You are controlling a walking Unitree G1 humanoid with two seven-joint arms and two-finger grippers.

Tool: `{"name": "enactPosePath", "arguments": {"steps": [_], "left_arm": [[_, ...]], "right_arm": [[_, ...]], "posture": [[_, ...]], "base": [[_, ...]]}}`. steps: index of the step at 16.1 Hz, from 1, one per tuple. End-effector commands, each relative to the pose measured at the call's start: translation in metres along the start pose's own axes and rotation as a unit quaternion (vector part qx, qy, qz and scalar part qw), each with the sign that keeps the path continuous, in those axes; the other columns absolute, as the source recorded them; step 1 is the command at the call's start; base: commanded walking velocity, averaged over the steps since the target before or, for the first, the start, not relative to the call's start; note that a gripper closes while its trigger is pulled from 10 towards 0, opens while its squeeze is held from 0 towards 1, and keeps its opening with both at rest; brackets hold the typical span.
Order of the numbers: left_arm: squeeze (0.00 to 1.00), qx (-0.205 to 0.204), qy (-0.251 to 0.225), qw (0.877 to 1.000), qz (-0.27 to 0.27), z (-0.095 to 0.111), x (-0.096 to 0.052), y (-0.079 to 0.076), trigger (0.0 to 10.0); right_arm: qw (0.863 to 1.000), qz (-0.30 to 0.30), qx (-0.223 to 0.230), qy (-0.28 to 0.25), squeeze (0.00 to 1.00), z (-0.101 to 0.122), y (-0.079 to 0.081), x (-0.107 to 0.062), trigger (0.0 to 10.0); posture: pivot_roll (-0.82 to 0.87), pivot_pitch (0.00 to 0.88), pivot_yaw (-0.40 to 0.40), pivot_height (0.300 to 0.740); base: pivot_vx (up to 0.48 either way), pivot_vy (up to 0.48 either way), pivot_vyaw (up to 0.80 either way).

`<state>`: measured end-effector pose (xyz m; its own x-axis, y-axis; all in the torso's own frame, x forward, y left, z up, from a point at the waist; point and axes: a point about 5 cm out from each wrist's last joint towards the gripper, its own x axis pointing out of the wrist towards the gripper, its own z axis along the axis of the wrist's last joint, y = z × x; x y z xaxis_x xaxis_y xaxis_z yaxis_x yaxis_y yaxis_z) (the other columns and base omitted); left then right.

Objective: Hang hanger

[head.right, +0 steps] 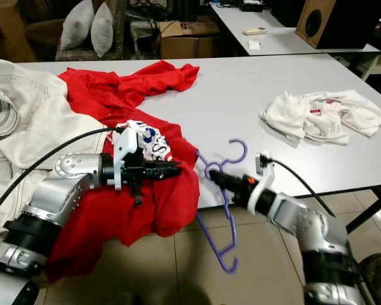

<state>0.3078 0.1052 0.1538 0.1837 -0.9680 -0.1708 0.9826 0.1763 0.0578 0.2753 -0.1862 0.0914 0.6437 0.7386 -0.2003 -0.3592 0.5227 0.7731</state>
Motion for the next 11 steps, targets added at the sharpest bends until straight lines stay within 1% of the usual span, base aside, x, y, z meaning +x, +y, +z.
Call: {"name": "enactPosePath", "arguments": {"steps": [1, 2, 3, 4, 5, 6, 8, 10, 11], "left_arm": [[0.0, 0.009, -0.015, 0.999, -0.029, 0.015, -0.001, -0.002, 0.0], [0.0, -0.005, -0.002, 0.998, -0.056, 0.012, -0.002, -0.008, 0.0], [0.0, -0.007, 0.017, 0.998, -0.066, 0.006, -0.002, -0.011, 0.0], [0.0, 0.003, 0.029, 0.998, -0.054, 0.002, -0.002, -0.01, 0.0], [0.0, 0.01, 0.034, 0.999, -0.036, 0.0, -0.001, -0.007, 0.0], [0.0, 0.017, 0.039, 0.999, -0.007, -0.003, 0.0, -0.001, 0.0], [0.0, 0.015, 0.034, 0.999, 0.003, -0.002, -0.001, 0.001, 0.0], [0.0, 0.008, 0.022, 1.0, -0.004, 0.003, 0.0, 0.0, 0.0], [0.0, 0.014, 0.03, 0.999, 0.001, 0.001, -0.001, 0.001, 0.0]], "right_arm": [[1.0, 0.004, -0.004, -0.002, 0.0, 0.002, 0.001, 0.0, 10.0], [0.999, 0.002, 0.009, -0.04, 0.0, 0.01, -0.001, 0.002, 10.0], [0.995, 0.01, 0.04, -0.096, 0.0, 0.023, -0.001, 0.003, 10.0], [0.988, 0.022, 0.069, -0.136, 0.0, 0.033, 0.0, 0.003, 10.0], [0.983, 0.036, 0.084, -0.161, 0.0, 0.039, 0.002, 0.002, 10.0], [0.975, 0.056, 0.1, -0.188, 0.0, 0.046, 0.006, 0.0, 10.0], [0.971, 0.059, 0.116, -0.199, 0.0, 0.047, 0.004, 0.001, 10.0], [0.969, 0.053, 0.129, -0.203, 0.0, 0.045, 0.003, 0.008, 10.0], [0.964, 0.047, 0.149, -0.215, 0.0, 0.047, 0.001, 0.011, 10.0]], "posture": [[0.0, 0.0, 0.001, 0.74], [0.0, 0.0, 0.002, 0.74], [0.0, 0.0, 0.006, 0.74], [0.0, 0.0, 0.004, 0.74], [0.0, 0.0, 0.004, 0.74], [0.01, 0.0, 0.005, 0.74], [0.0, 0.0, 0.009, 0.74], [0.01, 0.0, 0.01, 0.74], [0.01, 0.0, 0.011, 0.74]], "base": [[0.0, 0.0, 0.0], [0.0, 0.0, 0.0], [0.0, 0.0, 0.0], [0.0, 0.0, 0.0], [0.0, 0.0, 0.0], [0.0, 0.0, 0.0], [0.0, 0.0, 0.0], [0.0, 0.0, 0.0], [0.0, 0.0, 0.0]]}}
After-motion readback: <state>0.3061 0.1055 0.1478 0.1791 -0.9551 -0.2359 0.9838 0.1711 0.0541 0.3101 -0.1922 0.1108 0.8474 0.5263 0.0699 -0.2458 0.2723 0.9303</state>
